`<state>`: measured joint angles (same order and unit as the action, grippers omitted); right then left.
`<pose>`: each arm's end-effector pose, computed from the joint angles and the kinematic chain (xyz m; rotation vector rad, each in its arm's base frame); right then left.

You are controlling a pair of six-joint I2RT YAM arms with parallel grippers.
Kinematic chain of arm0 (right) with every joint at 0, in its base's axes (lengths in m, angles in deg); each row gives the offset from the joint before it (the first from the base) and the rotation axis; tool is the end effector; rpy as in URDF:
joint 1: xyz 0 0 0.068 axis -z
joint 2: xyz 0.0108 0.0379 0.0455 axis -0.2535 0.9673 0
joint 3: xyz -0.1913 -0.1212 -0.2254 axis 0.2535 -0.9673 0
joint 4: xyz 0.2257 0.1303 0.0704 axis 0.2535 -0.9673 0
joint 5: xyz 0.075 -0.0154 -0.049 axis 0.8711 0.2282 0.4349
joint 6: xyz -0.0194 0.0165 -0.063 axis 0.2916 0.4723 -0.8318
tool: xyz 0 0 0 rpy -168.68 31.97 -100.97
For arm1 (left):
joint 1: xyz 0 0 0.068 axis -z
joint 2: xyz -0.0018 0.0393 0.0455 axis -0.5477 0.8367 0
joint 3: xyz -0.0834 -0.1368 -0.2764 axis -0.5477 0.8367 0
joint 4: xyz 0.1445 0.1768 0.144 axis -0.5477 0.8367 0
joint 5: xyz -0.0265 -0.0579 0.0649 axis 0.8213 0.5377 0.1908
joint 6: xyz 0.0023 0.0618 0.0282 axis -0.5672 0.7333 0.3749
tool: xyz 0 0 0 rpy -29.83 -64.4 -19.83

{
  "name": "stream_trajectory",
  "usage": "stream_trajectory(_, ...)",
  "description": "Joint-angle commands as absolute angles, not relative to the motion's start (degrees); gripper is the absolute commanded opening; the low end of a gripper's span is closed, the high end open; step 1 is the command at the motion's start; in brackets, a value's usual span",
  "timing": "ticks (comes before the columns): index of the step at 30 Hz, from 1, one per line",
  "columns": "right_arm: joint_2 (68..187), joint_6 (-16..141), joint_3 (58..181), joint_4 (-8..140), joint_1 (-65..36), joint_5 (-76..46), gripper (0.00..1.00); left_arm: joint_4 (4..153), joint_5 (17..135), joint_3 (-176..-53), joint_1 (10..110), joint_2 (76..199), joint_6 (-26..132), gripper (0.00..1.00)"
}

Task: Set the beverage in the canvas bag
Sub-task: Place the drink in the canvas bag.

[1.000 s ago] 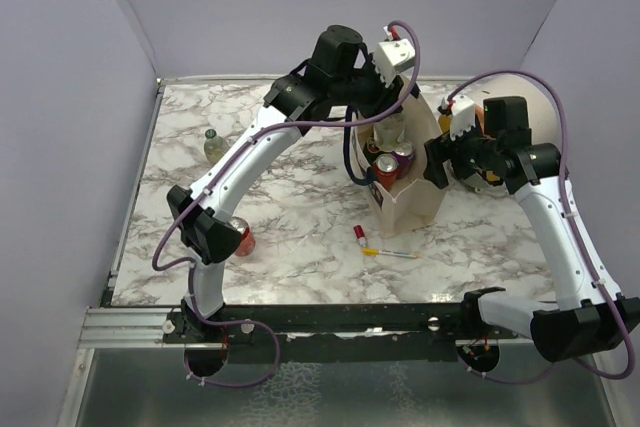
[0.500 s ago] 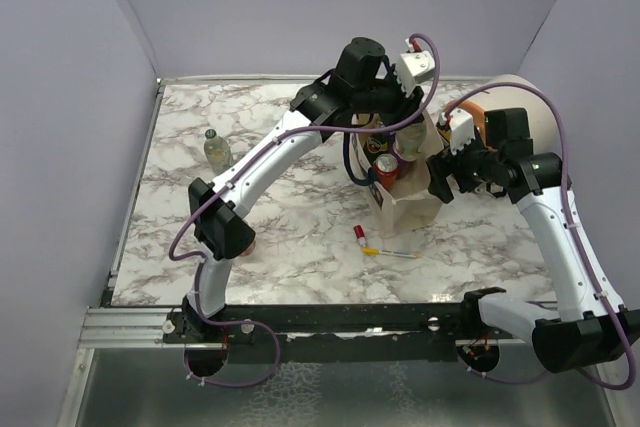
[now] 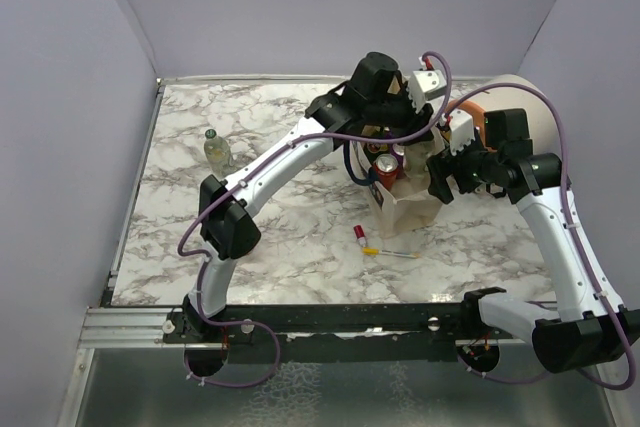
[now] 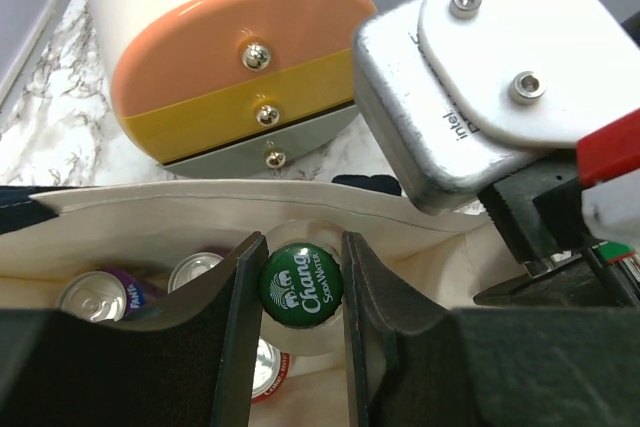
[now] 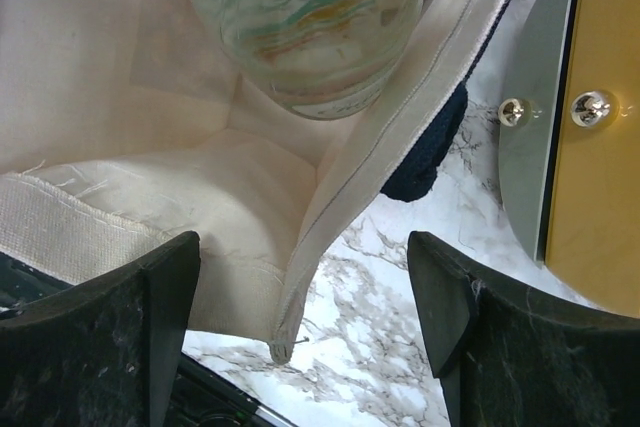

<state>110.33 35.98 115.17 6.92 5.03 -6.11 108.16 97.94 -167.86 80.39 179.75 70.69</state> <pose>0.1996 0.0497 0.3853 -0.7415 2.3402 0.2778 0.3336 -0.4007 0.4471 1.2062 1.5701 -0.9817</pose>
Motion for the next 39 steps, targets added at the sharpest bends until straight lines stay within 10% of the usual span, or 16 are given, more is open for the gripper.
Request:
stream_trajectory(1, 109.3, 37.4, 114.1, 5.8, 5.2, -4.3, 0.82, 98.4, 100.6, -168.3, 80.8, 179.1, 70.8, 0.0)
stream_trajectory(39, 110.5, 38.8, 115.8, 6.5, 5.7, -5.6, 0.37, 86.3, 108.7, -150.1, 79.3, 180.5, 78.8, 0.0)
